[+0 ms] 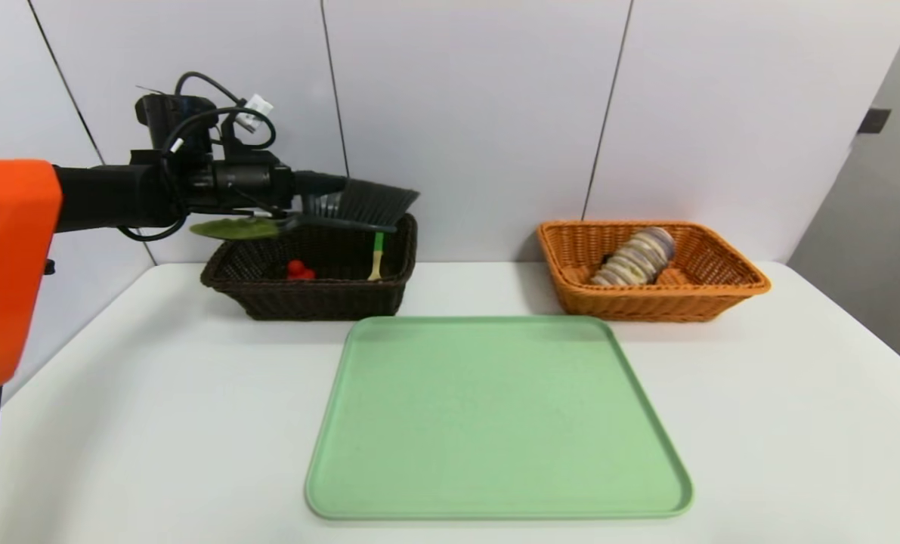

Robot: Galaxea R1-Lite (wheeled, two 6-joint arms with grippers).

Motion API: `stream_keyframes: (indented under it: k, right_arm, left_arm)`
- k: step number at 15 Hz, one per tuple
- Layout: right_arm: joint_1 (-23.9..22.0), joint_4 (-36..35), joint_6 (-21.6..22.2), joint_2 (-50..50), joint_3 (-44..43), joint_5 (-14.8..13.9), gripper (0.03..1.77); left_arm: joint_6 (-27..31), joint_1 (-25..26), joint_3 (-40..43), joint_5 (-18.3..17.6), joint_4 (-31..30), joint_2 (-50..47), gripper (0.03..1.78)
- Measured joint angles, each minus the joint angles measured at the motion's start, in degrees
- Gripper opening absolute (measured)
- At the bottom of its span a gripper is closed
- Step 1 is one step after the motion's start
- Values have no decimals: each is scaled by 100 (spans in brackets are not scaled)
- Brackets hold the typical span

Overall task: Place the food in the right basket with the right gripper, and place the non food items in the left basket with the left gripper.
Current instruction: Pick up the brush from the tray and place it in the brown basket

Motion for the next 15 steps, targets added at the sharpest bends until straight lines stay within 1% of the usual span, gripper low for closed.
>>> stream_keyframes:
  k: [7,14,15]
  right_arm:
    - [-11,12,0,-18,-52,-7,171]
    - [-29,17,-4,-49,-68,-9,171]
    - [-27,21,-6,-52,-55,-7,171]
  left_arm:
    - [4,102,-33,26,-20,243,8]
    - [4,100,-202,91,-28,408,8]
    - [4,93,-210,89,-37,425,24]
